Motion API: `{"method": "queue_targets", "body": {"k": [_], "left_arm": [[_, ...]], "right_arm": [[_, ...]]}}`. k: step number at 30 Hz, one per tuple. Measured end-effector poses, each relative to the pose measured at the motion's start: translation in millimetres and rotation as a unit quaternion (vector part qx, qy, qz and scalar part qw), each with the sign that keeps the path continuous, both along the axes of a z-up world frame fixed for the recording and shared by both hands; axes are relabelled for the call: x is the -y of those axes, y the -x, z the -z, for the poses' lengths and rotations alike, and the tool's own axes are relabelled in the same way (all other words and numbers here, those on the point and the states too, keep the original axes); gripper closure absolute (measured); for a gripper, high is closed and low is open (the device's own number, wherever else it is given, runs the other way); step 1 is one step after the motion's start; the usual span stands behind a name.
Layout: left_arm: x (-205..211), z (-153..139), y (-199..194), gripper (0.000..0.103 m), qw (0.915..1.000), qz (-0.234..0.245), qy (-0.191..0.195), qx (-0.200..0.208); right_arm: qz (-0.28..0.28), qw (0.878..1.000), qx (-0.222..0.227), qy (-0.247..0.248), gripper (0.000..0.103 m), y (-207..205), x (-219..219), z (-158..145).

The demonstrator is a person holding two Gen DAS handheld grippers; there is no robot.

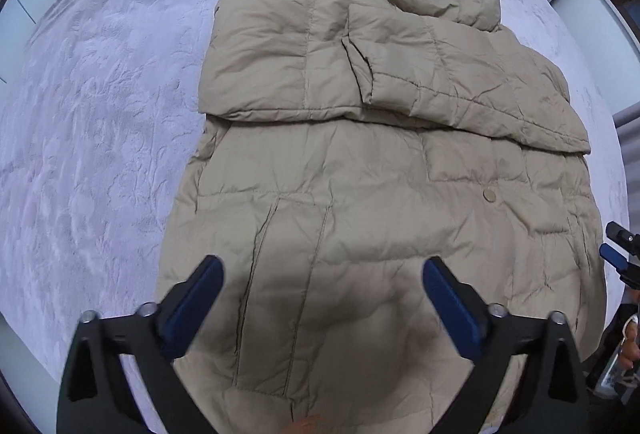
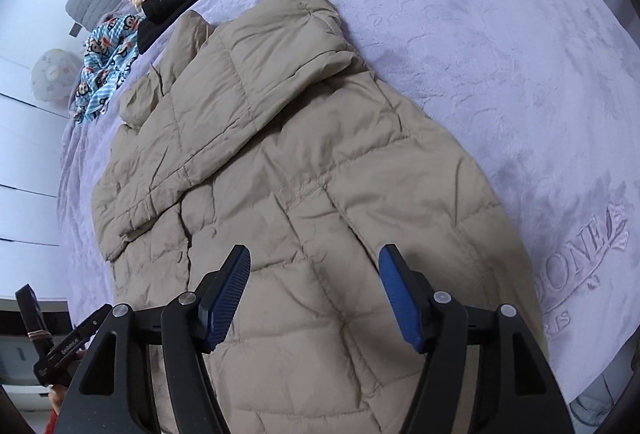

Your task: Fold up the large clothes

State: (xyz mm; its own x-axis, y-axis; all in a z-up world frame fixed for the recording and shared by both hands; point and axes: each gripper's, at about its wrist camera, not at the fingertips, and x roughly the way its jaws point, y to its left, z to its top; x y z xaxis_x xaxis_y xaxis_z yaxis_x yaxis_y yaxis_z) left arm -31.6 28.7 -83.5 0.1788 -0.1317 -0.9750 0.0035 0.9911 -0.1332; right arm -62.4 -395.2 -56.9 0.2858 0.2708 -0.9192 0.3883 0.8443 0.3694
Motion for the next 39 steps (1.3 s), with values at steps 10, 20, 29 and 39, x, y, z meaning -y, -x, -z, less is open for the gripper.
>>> {"method": "queue_targets", "body": {"k": [10, 20, 29, 39], "left_arm": [[-16.5, 3.8, 27.0, 0.0, 0.9994, 0.007, 0.0, -0.035], [-48.9, 8.5, 47.9, 0.0, 0.9978, 0.006, 0.014, -0.064], [-104.8, 22.1, 79.8, 0.0, 0.9899, -0.011, 0.081, -0.116], [-117.1, 41.0, 118.1, 0.0, 0.9645, 0.006, 0.178, -0.195]], "right_arm": [[0.064, 0.996, -0.026, -0.064, 0.018, 45.8, 8.9, 2.4], [0.174, 0.976, -0.051, -0.122, 0.018, 103.5, 43.9, 15.7], [0.209, 0.969, -0.034, -0.128, 0.018, 148.8, 65.5, 11.8], [0.289, 0.939, -0.063, -0.176, 0.018, 203.8, 82.2, 39.0]]}}
